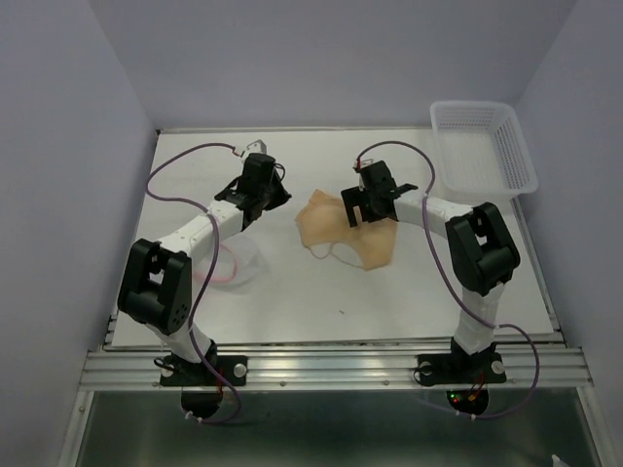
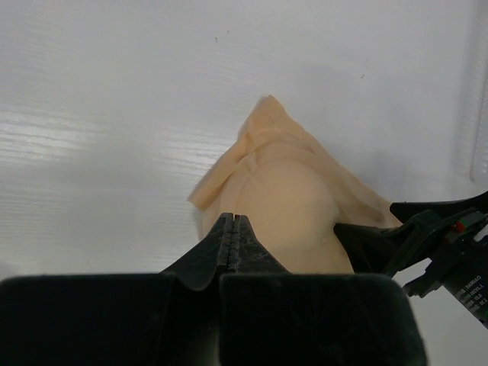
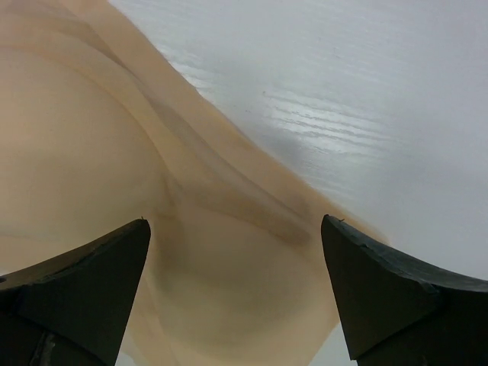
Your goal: Place the bra in the laundry bag and zip it closed
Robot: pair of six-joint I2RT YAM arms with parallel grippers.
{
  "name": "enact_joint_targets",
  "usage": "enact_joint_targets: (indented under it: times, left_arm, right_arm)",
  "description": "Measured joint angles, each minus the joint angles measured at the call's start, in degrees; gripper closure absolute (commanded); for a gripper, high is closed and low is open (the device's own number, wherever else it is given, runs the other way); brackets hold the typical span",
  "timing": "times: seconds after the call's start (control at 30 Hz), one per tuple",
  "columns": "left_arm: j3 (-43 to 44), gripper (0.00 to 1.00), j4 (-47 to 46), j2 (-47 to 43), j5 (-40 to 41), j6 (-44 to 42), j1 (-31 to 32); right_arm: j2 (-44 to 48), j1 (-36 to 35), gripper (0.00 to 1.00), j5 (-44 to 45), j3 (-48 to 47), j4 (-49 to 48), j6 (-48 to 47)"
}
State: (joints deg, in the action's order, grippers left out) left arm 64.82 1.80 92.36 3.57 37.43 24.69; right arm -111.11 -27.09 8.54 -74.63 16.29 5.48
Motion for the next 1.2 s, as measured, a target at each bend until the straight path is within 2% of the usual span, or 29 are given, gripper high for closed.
enact_joint_targets:
  times: [0.13,0.23,0.3,0.37,0.47,0.7,0.97,1.07,1.1,1.13,1.17,1.2]
  left_arm:
    - [-0.3,1.0,0.5,-1.8,0.5,-0.1,0.0]
    - [-0.3,1.0,1.0,-3.3,1.3,-0.1,0.0]
    - [-0.3,0.87,2.0,-4.5,2.5,0.0,0.0]
    - [-0.4,0.69,3.2,-5.9,3.5,0.4,-0.5]
    - [-2.6,0.35,4.1,-10.3,4.4,1.2,-2.1]
    - [-10.0,0.03,7.0,-27.0,9.8,3.7,-9.3]
    - [-11.7,0.01,10.8,-34.1,15.3,5.2,-9.7]
    - [-12.3,0.01,12.4,-34.6,16.5,5.5,-9.9]
    - [-12.5,0.01,12.8,-34.7,16.8,5.5,-10.0]
    - [-12.7,0.01,13.1,-34.8,17.2,5.6,-10.2]
    - [-12.7,0.01,13.5,-34.9,17.4,5.6,-10.2]
    - [-12.7,0.01,13.8,-35.0,17.7,5.6,-10.2]
  right_arm:
    - [4.0,0.0,0.0,0.3,-0.2,1.0,-1.2]
    - [10.4,-0.6,0.0,0.2,-0.2,1.2,-1.5]
    - [14.6,-2.1,0.0,0.5,-0.6,1.2,-1.4]
    - [15.3,-4.6,0.0,1.6,-3.1,1.4,-0.8]
    - [11.4,-9.2,0.0,2.4,-8.1,1.4,0.0]
    - [-7.0,-16.4,0.0,3.8,-20.1,3.7,-0.6]
    - [-21.8,-17.1,0.01,6.8,-32.6,8.3,-1.7]
    - [-23.5,-17.1,0.09,7.7,-35.6,9.9,-2.0]
    - [-24.1,-17.1,0.26,7.8,-36.4,10.3,-2.1]
    - [-24.3,-17.1,0.33,7.7,-36.7,10.4,-2.1]
    - [-24.4,-17.1,0.49,7.9,-37.0,10.6,-2.1]
    - [-24.6,-17.1,0.58,7.9,-37.0,10.5,-1.9]
